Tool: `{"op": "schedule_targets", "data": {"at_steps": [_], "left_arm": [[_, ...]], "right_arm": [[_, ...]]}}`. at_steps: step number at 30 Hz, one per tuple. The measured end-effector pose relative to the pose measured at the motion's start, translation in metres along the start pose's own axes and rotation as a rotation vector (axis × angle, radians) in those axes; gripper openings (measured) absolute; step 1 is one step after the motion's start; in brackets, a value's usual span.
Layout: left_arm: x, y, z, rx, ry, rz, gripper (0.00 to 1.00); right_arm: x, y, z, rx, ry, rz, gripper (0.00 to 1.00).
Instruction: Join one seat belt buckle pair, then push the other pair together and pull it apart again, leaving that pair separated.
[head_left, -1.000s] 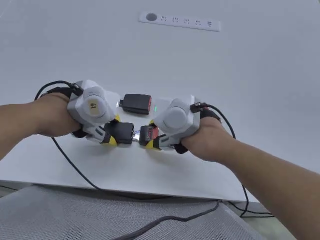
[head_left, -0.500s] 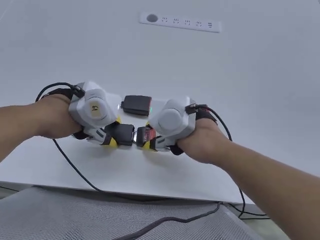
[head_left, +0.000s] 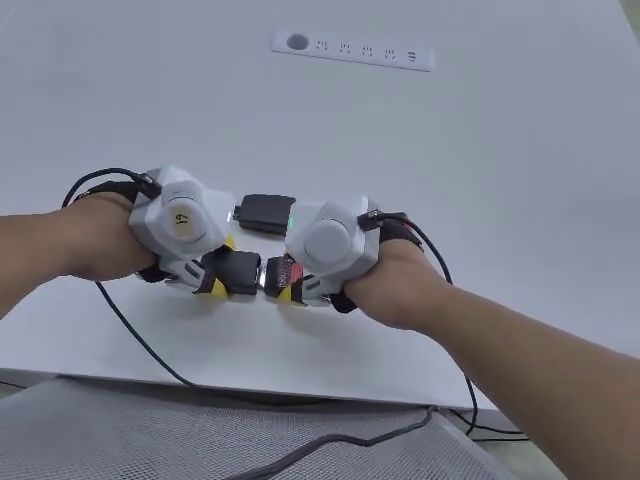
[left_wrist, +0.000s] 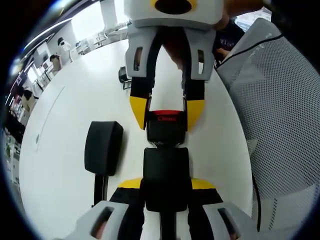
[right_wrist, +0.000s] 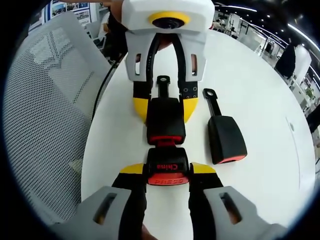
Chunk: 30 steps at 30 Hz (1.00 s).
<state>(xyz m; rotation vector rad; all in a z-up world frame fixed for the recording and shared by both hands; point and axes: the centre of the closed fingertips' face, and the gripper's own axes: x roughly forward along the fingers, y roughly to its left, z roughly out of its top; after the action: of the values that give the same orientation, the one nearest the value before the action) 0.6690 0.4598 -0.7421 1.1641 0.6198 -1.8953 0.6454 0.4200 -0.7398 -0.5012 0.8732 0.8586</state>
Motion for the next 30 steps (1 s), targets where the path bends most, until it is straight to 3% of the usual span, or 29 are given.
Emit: {"op": "schedule_targets", "data": {"at_steps": [11, 25, 30], "left_arm": [[0.000, 0.000, 0.000, -0.006, 0.004, 0.001, 0.32], [0.001, 0.001, 0.000, -0.009, -0.005, -0.003, 0.33], [0.001, 0.001, 0.001, -0.003, 0.016, -0.006, 0.33]], "right_arm": [[0.000, 0.000, -0.001, -0.002, 0.005, 0.000, 0.30], [-0.009, -0.002, -0.016, 0.000, 0.015, 0.021, 0.31], [-0.010, -0.001, -0.018, 0.008, 0.009, 0.020, 0.31]]}}
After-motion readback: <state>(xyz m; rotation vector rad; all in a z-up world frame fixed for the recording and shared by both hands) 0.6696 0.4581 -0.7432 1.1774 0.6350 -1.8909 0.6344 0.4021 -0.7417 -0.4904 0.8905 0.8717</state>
